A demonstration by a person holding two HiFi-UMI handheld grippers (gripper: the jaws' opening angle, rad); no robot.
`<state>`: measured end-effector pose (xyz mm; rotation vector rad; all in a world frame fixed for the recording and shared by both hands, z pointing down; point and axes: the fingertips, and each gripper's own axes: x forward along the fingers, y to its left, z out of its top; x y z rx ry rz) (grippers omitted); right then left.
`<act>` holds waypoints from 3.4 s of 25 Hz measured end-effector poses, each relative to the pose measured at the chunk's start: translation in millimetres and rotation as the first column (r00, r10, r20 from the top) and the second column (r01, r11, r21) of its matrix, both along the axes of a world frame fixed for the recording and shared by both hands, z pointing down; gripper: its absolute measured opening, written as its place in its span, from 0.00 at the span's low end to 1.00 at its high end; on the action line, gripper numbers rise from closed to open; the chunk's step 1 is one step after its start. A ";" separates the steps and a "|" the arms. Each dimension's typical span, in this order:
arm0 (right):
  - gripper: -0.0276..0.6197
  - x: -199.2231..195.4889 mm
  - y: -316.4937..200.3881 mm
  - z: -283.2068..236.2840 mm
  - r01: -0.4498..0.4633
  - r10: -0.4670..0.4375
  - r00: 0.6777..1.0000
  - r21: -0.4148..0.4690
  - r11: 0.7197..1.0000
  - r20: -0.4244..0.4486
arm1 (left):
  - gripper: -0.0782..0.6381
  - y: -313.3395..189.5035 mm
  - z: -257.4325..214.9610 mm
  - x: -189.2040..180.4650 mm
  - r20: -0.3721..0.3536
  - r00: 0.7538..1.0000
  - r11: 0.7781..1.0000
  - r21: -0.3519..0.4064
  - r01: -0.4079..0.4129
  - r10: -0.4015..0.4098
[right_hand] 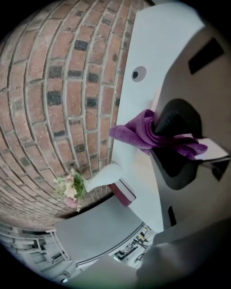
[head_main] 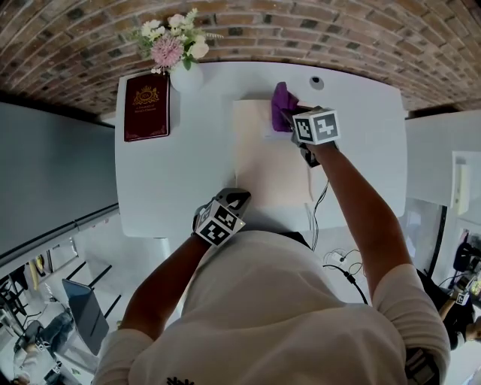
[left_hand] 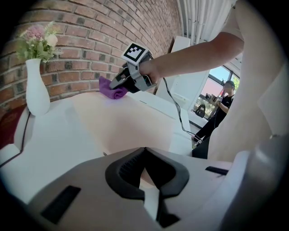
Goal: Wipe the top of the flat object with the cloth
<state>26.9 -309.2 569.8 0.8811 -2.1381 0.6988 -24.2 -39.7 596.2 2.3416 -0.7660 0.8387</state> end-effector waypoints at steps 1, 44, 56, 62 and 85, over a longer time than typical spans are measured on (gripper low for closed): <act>0.17 7.0 -1.5 -0.2 -0.007 0.007 1.000 0.002 1.000 -0.006 | 0.14 0.0 -0.4 0.0 0.001 1.000 1.000 0.000 0.002 -0.002; 0.17 -120.0 86.2 -26.2 0.210 -0.211 0.977 0.020 0.978 0.040 | 0.14 4.4 -0.9 1.4 0.041 0.999 0.999 0.030 -0.021 0.020; 0.17 -76.9 75.3 -9.8 0.144 -0.144 0.989 0.006 0.990 -0.021 | 0.14 5.2 0.2 -2.4 0.037 0.999 0.999 0.025 -0.023 0.022; 0.17 -38.7 68.3 -9.2 0.105 -0.105 0.994 0.011 0.994 -0.040 | 0.14 5.4 0.0 -0.7 0.035 0.999 1.000 0.024 -0.016 0.015; 0.17 107.5 39.9 0.2 -0.061 0.068 0.983 0.045 0.997 -0.171 | 0.14 2.1 -4.2 4.0 0.045 0.999 1.000 0.029 0.005 -0.006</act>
